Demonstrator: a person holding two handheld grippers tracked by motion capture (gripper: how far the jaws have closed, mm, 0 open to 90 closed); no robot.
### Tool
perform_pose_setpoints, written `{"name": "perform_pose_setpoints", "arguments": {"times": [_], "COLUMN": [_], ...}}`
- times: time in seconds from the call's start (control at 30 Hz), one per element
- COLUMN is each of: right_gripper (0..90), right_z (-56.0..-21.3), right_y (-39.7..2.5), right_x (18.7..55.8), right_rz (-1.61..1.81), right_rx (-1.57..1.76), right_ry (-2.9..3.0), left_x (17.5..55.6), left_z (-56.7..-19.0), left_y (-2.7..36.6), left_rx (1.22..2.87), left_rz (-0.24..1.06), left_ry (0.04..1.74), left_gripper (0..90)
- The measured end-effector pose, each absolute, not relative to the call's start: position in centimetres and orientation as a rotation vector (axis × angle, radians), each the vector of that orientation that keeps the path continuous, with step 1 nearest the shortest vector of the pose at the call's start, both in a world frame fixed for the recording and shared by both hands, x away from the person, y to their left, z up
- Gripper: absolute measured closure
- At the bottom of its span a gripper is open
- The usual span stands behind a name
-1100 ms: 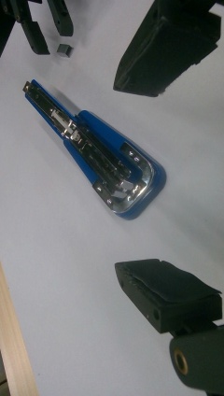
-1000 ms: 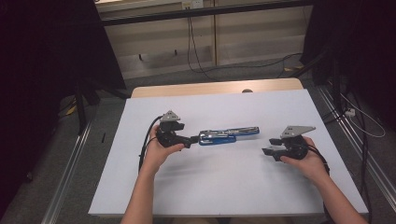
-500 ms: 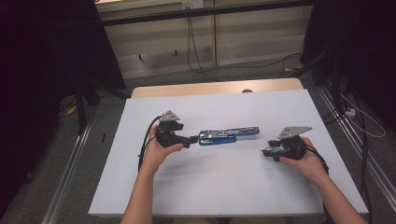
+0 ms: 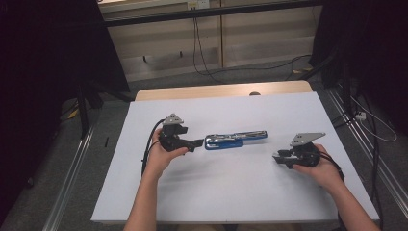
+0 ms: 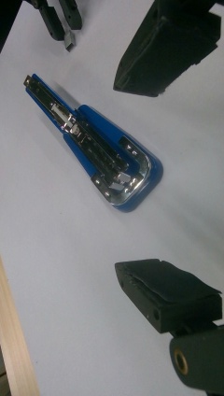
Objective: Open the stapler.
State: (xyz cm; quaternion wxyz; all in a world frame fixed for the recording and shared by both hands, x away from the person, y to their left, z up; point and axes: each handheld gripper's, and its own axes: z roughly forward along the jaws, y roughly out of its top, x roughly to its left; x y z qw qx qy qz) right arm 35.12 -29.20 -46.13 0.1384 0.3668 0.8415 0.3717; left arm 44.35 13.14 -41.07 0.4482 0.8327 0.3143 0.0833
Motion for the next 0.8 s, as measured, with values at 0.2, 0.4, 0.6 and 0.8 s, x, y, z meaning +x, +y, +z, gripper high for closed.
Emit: {"name": "perform_pose_setpoints", "arguments": {"times": [0.2, 0.4, 0.6, 0.8], "right_gripper": [64.8, 69.3, 75.5, 78.9], "right_z": [-46.17, -46.29, -46.28, -46.35], "right_y": [-29.16, -29.09, -28.80, -28.91], "right_x": [35.28, 35.65, 35.87, 35.94], "right_rz": [1.069, 1.088, 1.081, 1.096], "right_rx": [1.059, 1.061, 1.057, 1.068], "right_ry": [2.422, 2.420, 2.426, 2.424], "left_x": [44.26, 44.22, 44.15, 44.15], "left_z": [-41.01, -40.97, -40.83, -40.84], "left_y": [13.17, 13.11, 13.16, 13.17], "left_rx": [2.062, 2.068, 2.061, 2.061], "left_rz": [0.206, 0.209, 0.213, 0.212], "left_ry": [0.783, 0.778, 0.775, 0.778], "left_gripper": [11.5, 11.5, 11.5, 11.5]}}
